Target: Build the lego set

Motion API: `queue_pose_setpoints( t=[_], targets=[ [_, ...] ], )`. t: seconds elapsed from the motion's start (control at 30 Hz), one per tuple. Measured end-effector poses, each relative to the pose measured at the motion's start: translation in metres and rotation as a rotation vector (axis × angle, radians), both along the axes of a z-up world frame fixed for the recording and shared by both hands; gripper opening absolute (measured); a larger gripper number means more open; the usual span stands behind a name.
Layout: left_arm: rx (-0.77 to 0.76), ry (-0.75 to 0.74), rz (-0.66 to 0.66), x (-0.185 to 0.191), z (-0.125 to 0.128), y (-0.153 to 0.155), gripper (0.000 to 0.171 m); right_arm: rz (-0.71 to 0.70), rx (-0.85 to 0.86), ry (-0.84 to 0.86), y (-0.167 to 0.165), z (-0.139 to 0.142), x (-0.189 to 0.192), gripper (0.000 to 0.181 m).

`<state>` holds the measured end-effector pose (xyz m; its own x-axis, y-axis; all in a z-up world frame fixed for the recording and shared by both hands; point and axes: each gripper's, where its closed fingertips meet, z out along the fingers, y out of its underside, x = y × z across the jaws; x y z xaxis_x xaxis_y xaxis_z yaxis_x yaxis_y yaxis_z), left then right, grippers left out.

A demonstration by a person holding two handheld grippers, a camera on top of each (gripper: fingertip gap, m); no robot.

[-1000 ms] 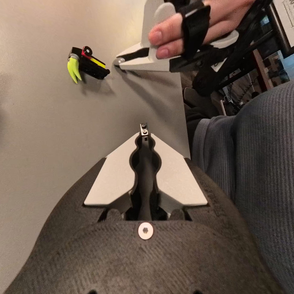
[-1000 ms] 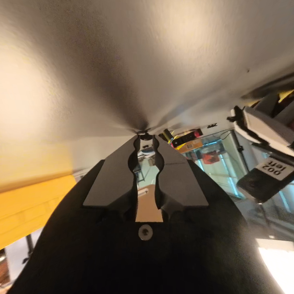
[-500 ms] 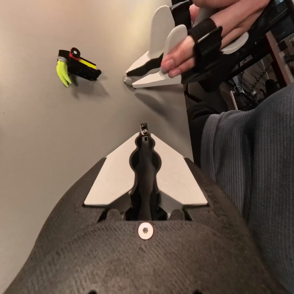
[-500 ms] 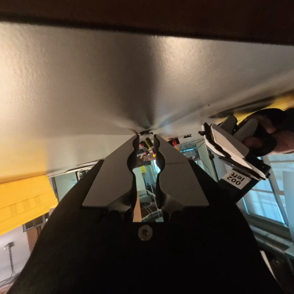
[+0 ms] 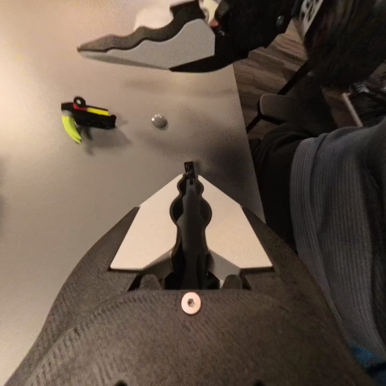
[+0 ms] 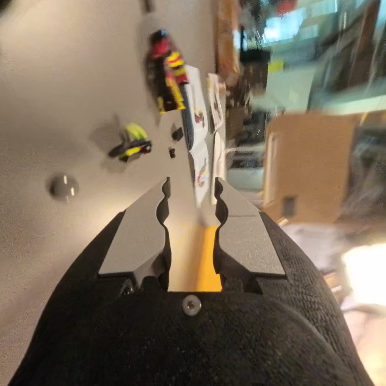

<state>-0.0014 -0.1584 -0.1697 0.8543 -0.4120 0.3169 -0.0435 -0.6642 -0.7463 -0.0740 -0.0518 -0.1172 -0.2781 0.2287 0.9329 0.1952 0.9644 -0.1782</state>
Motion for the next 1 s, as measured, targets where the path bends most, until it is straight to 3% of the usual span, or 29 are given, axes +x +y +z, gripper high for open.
queue_pose_setpoints(
  t=[0.1,0.2,0.27,0.37,0.73,1.0],
  targets=[
    [0.093,0.103,0.019,-0.003,0.003,0.007,0.006,-0.136,-0.505,0.160,0.007,0.005,0.002,0.038],
    [0.158,0.182,0.041,-0.009,0.007,0.011,0.006,-0.138,-0.679,0.377,0.014,0.019,0.008,0.035],
    [0.198,0.208,0.056,-0.012,0.011,0.012,0.006,-0.142,-0.642,0.530,0.021,0.034,0.014,0.020],
    [0.184,0.207,0.074,-0.018,0.009,0.012,0.006,-0.137,-0.554,0.631,0.024,0.047,0.021,0.013],
    [0.111,0.343,0.065,-0.027,-0.009,0.010,0.006,-0.160,-0.640,0.651,0.035,0.049,0.024,0.010],
    [0.082,0.310,0.062,-0.027,-0.012,0.010,0.006,-0.132,-0.691,0.641,0.033,0.050,0.023,0.010]
  ],
)
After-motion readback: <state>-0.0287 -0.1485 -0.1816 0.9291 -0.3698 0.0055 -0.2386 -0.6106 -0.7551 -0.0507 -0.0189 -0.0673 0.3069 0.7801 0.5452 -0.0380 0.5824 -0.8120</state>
